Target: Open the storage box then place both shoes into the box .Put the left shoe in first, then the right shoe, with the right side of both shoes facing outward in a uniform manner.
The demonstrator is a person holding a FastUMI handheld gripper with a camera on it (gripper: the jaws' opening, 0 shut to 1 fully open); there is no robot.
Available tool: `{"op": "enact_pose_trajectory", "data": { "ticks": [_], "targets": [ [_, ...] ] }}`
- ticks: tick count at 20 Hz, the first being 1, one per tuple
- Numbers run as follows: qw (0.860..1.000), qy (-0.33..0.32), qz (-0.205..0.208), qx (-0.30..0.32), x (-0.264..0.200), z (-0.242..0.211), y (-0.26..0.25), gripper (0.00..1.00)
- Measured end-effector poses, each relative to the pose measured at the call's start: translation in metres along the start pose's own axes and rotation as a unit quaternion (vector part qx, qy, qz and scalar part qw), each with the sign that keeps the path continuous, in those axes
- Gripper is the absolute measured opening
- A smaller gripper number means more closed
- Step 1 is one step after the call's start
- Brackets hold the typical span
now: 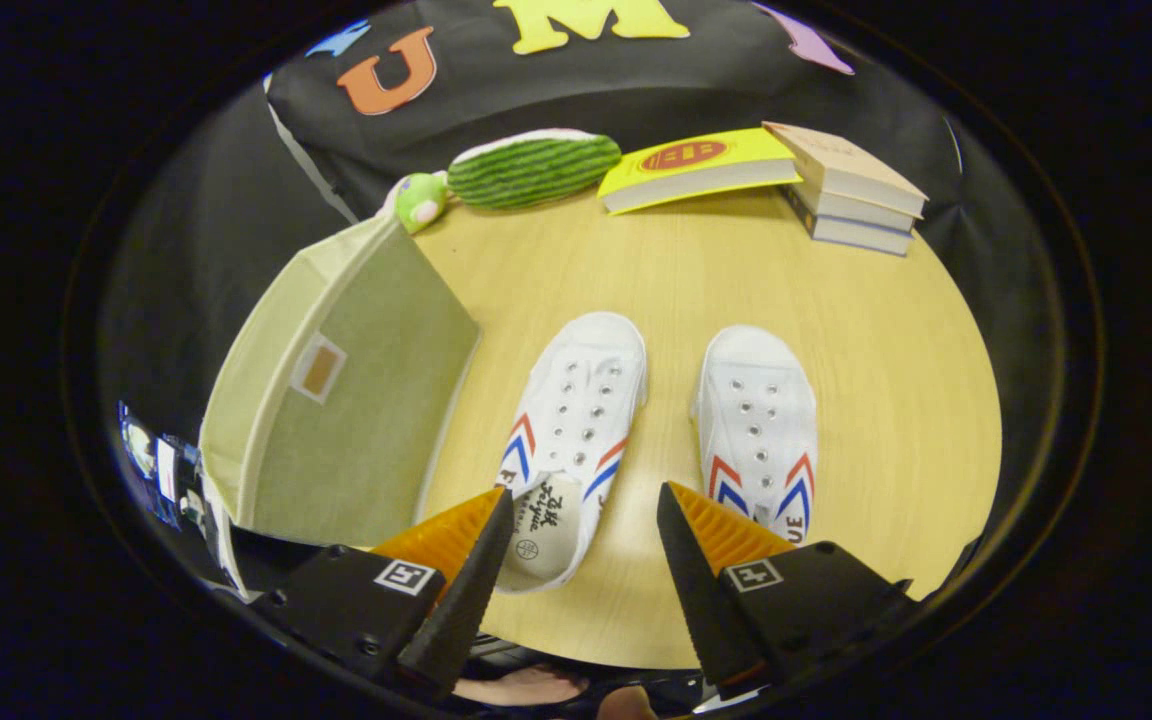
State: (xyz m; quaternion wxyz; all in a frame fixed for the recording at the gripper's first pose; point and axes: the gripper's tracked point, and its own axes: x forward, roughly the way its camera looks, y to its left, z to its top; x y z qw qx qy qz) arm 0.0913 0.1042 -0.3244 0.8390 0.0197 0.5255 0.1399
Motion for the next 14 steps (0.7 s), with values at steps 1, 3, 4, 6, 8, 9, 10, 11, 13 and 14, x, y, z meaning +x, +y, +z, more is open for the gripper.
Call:
{"op": "enact_pose_trajectory", "data": {
  "ticks": [1,3,4,6,8,9,10,11,13,14],
  "targets": [
    [1.000,0.008,-0.003,-0.003,0.006,-0.002,-0.002,0.90],
    [1.000,0.021,-0.004,-0.004,0.014,-0.004,-0.004,0.88],
    [1.000,0.029,-0.004,-0.002,0.019,-0.003,-0.006,0.87],
    [0.999,0.051,0.001,0.016,0.032,-0.006,-0.007,0.85],
    [0.997,0.072,0.011,0.040,0.043,-0.008,-0.006,0.78],
    [0.995,0.081,0.019,0.050,0.047,-0.011,-0.003,0.72],
    [0.994,0.086,0.029,0.063,0.047,-0.010,0.001,0.57],
    [0.993,0.090,0.035,0.073,0.048,-0.010,0.004,0.42],
    [0.992,0.083,0.037,0.087,0.046,-0.009,0.002,0.19],
    [0.992,0.080,0.040,0.091,0.046,-0.008,0.003,0.11]
  ]
}}
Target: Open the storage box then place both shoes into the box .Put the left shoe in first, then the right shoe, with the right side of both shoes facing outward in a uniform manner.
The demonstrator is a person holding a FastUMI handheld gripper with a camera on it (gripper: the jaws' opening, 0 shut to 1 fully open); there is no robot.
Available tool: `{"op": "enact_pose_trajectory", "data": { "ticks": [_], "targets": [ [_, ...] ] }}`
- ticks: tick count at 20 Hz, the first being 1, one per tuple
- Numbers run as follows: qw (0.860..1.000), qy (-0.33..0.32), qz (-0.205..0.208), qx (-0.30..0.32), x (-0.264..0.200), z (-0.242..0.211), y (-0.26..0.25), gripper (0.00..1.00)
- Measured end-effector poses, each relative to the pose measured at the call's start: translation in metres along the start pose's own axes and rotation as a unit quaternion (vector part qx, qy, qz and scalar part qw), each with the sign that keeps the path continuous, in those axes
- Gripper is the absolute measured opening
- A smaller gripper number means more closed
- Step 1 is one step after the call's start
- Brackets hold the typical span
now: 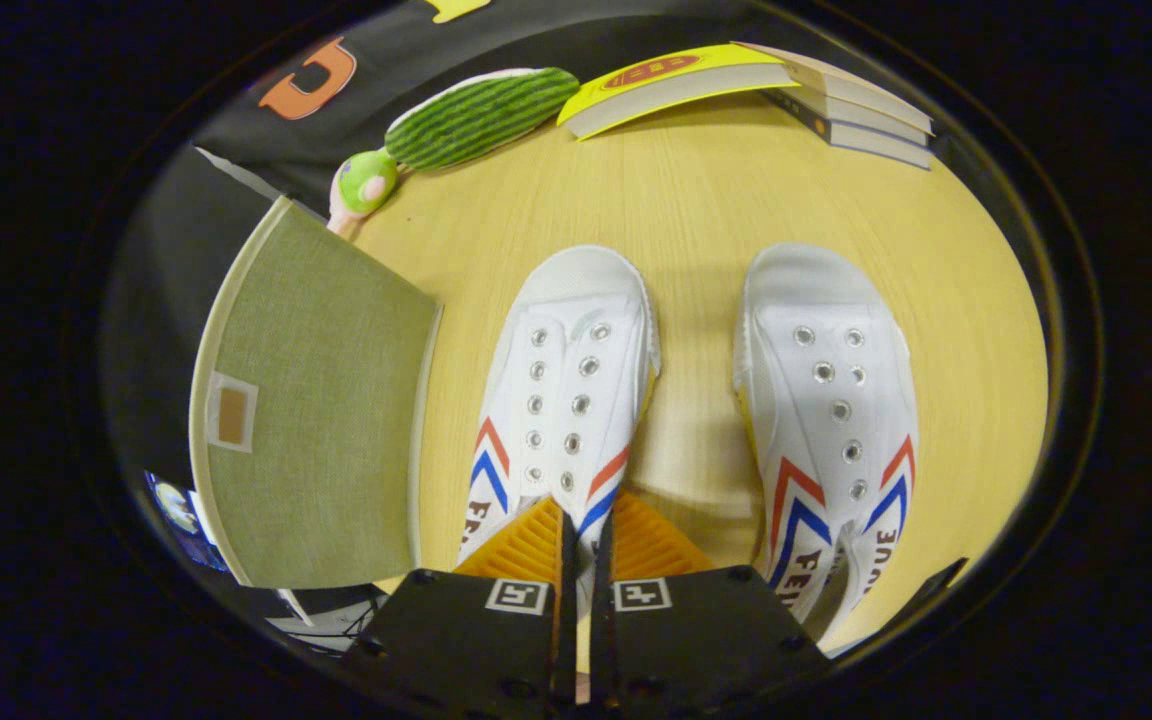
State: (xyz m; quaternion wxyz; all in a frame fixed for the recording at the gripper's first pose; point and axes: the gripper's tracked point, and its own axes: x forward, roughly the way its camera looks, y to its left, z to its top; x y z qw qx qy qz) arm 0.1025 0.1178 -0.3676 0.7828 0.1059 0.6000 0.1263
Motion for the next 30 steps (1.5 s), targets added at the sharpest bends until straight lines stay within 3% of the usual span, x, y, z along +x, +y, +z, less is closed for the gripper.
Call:
{"op": "enact_pose_trajectory", "data": {
  "ticks": [6,11,16,21,24,30],
  "targets": [
    [0.999,-0.031,0.011,0.030,-0.023,0.004,0.009,0.06],
    [0.996,-0.062,0.047,0.049,-0.073,0.004,0.026,0.05],
    [0.993,-0.099,0.060,0.035,-0.143,0.019,0.065,0.06],
    [0.987,-0.132,0.087,0.015,-0.197,0.036,0.144,0.05],
    [0.985,-0.143,0.095,-0.006,-0.197,0.040,0.193,0.05],
    [0.986,-0.105,0.132,0.011,-0.141,0.023,0.281,0.06]
  ]
}}
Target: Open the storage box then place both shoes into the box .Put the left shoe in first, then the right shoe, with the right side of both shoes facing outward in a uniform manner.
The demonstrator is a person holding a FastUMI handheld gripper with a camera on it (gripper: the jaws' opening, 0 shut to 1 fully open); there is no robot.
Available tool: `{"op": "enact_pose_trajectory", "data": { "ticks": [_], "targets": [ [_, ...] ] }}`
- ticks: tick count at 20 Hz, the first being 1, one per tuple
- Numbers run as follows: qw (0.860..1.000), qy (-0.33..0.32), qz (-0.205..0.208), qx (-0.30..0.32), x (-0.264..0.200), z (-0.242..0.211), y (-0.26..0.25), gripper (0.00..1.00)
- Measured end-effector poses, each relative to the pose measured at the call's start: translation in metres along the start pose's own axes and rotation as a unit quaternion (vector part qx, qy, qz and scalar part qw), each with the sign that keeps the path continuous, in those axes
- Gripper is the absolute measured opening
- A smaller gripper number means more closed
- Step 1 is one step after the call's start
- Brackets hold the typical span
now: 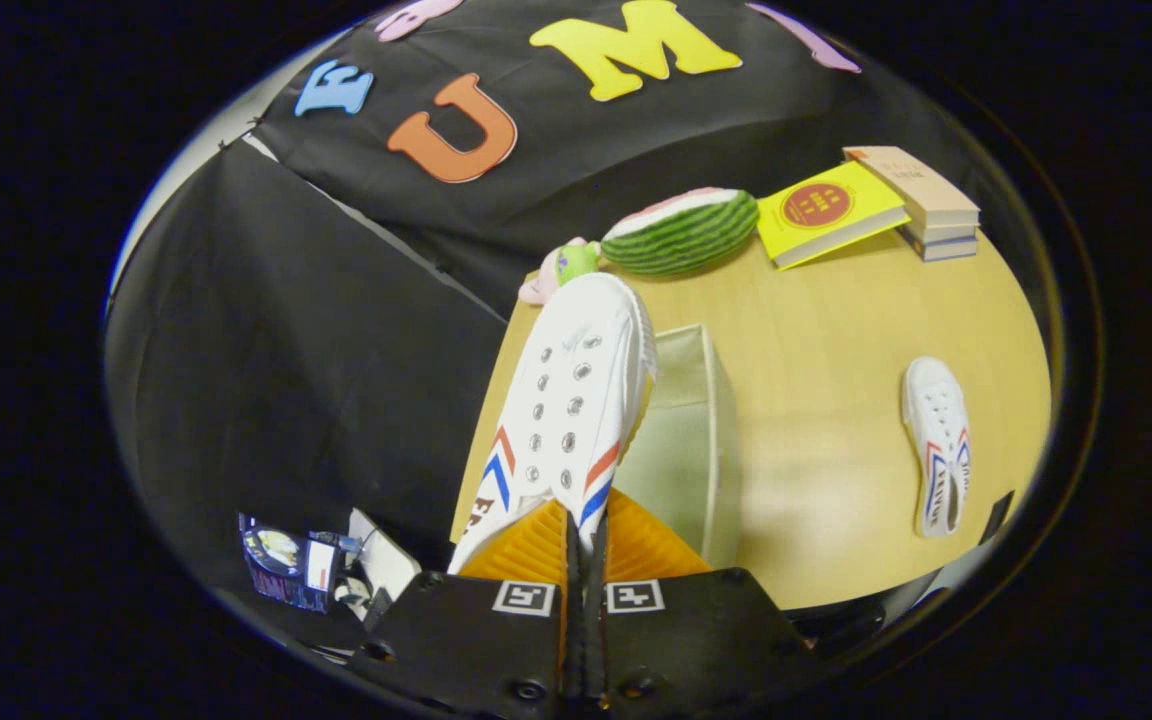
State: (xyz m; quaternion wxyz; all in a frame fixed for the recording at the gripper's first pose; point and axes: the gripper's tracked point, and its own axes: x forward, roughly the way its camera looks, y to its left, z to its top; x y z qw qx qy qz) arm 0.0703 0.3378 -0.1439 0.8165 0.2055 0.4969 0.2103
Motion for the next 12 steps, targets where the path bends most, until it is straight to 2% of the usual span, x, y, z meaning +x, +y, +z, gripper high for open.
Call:
{"op": "enact_pose_trajectory", "data": {
  "ticks": [4,10,11,12],
  "targets": [
    [0.999,0.035,-0.007,0.012,0.049,-0.027,0.005,0.05],
    [0.998,0.054,-0.017,0.039,0.085,-0.039,0.002,0.06],
    [0.998,0.058,-0.007,0.035,0.090,-0.040,0.007,0.07],
    [0.998,0.060,0.001,0.035,0.094,-0.043,0.011,0.14]
  ]
}}
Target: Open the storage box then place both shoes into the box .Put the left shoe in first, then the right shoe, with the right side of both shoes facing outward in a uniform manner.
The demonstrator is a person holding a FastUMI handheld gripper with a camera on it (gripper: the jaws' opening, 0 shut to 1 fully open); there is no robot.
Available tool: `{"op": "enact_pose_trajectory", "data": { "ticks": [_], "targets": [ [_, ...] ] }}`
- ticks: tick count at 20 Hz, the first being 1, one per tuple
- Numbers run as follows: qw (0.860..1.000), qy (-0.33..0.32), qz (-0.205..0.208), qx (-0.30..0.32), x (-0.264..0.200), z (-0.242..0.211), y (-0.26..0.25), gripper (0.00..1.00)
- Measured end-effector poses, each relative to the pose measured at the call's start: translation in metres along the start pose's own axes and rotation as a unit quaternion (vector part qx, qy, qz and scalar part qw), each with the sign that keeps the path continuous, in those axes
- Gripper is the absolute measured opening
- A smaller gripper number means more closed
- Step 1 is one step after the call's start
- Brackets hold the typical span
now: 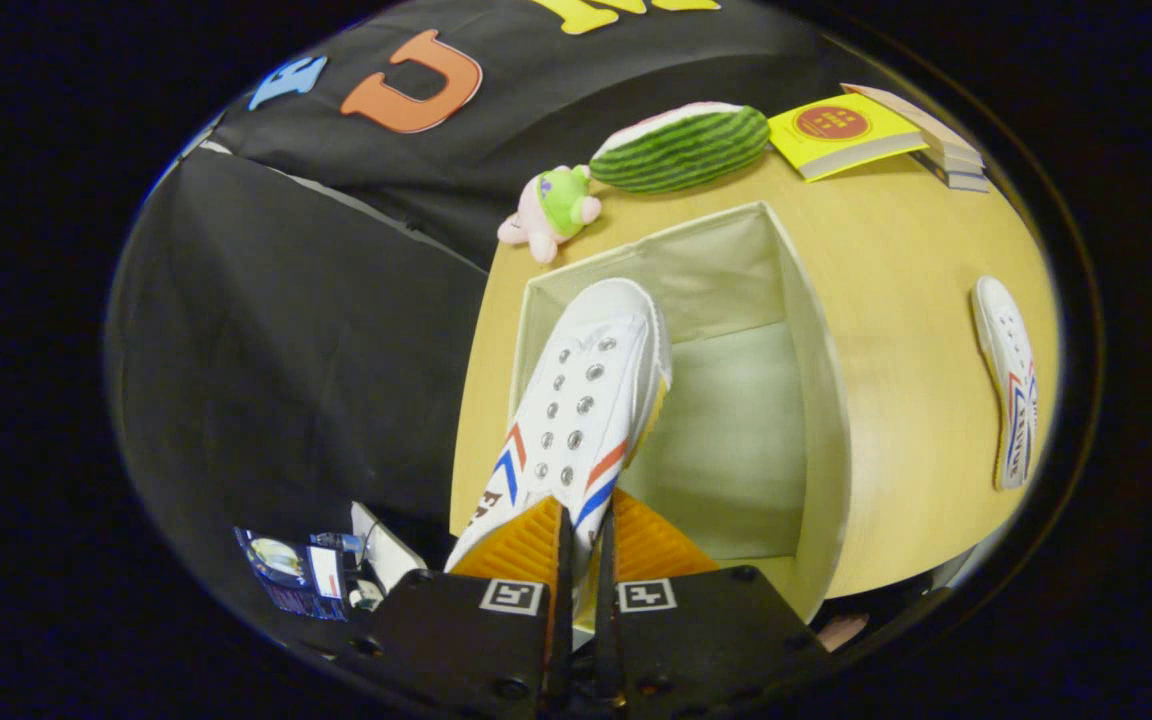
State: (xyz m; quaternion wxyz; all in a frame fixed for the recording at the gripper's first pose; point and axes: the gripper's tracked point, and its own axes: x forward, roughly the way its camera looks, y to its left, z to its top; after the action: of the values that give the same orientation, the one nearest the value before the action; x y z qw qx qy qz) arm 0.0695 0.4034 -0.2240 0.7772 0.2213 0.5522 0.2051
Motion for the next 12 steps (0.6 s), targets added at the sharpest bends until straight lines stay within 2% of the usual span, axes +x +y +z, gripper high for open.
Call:
{"op": "enact_pose_trajectory", "data": {
  "ticks": [2,3,4,7,9,12],
  "targets": [
    [1.000,-0.008,0.007,-0.005,0.004,0.004,0.003,0.25],
    [1.000,-0.013,0.019,-0.009,0.006,0.007,0.010,0.24],
    [0.999,-0.013,0.028,-0.019,0.001,0.007,0.016,0.33],
    [0.997,-0.040,0.022,-0.068,-0.011,0.018,0.019,0.69],
    [0.993,-0.056,0.020,-0.102,-0.024,0.018,0.023,0.82],
    [0.983,-0.086,0.007,-0.161,-0.050,0.023,0.019,0.82]
  ]
}}
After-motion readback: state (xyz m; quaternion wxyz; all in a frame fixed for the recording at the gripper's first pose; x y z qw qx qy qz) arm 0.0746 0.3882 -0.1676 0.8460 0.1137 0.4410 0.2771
